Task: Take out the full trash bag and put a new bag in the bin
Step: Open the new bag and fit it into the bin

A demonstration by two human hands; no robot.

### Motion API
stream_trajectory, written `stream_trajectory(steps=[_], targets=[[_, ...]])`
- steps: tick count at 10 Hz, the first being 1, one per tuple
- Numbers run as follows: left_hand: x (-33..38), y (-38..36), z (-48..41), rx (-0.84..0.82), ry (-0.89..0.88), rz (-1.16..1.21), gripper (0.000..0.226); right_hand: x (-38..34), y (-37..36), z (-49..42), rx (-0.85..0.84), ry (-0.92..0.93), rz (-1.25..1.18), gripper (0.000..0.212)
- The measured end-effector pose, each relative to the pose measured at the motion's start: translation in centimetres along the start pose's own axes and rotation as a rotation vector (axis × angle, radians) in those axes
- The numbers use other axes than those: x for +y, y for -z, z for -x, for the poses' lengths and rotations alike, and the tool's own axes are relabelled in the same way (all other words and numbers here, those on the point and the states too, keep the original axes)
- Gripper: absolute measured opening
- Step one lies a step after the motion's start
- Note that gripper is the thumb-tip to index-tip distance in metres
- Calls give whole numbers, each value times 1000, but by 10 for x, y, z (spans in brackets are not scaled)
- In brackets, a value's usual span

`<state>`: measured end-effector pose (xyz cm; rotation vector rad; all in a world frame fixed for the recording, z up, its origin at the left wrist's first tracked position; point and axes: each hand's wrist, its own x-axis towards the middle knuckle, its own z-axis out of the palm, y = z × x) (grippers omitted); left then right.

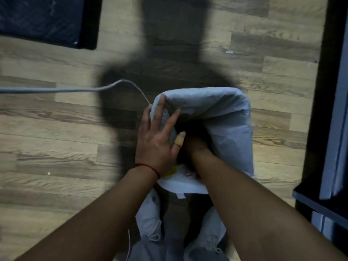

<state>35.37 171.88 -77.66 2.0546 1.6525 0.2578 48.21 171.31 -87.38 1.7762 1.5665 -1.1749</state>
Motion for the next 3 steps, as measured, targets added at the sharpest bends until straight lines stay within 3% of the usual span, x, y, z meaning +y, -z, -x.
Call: stream_trajectory(steps=[1, 2, 3], targets=[[19, 32, 11, -74, 17, -38, 57, 0, 27, 64, 112, 144, 170, 68], [62, 83, 25, -115, 91, -7, 57, 1, 57, 144, 81, 275, 164, 79], [110, 147, 44, -148, 133, 67, 58, -7, 99, 232, 207, 259, 55, 80]])
